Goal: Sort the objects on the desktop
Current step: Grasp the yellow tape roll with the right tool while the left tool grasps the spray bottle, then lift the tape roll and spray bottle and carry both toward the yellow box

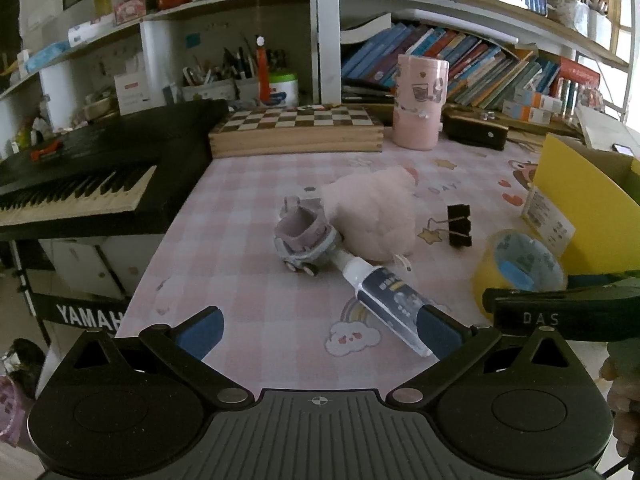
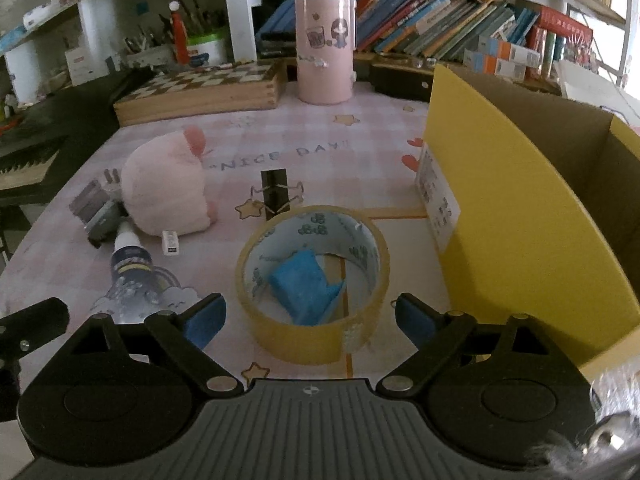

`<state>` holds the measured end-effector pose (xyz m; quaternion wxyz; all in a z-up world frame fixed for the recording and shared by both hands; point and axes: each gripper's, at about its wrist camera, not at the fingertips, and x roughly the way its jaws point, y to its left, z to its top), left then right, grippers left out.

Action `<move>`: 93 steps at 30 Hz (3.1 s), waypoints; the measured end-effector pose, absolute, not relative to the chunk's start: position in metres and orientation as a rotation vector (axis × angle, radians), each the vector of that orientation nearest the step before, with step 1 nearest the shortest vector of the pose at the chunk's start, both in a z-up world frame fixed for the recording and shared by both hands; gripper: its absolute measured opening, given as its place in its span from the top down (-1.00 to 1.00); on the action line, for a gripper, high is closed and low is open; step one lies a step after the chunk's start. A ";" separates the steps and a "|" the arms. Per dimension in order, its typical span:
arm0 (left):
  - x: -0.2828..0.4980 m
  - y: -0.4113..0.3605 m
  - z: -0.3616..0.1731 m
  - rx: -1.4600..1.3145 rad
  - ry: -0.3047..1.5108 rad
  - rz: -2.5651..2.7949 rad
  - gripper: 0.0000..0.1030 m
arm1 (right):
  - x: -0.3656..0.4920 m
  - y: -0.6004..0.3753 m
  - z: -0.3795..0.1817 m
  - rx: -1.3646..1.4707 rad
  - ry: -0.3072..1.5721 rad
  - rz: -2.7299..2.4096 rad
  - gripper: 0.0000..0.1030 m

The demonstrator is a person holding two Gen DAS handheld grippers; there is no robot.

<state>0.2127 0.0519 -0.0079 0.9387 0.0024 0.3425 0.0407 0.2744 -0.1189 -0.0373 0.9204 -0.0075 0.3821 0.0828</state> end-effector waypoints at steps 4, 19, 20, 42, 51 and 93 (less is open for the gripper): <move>0.219 0.053 -0.009 0.012 0.705 0.087 -1.00 | 0.284 -0.117 -0.040 -0.009 0.800 0.178 -0.78; 0.238 0.048 -0.018 -0.020 0.738 0.031 -1.00 | 0.303 -0.111 -0.045 -0.078 0.810 0.194 -0.61; 0.239 0.048 -0.018 -0.021 0.739 0.031 -1.00 | 0.301 -0.112 -0.041 -0.072 0.781 0.202 -0.61; 0.266 0.033 -0.037 -0.039 0.894 0.003 0.39 | 0.270 -0.124 0.011 -0.129 0.521 0.314 -0.62; 0.267 0.034 -0.040 0.006 0.896 0.005 0.39 | 0.270 -0.121 0.000 -0.110 0.602 0.342 -0.61; 0.094 0.077 0.001 -0.271 0.721 -0.114 0.40 | 0.117 -0.114 -0.005 -0.054 0.695 0.344 -0.61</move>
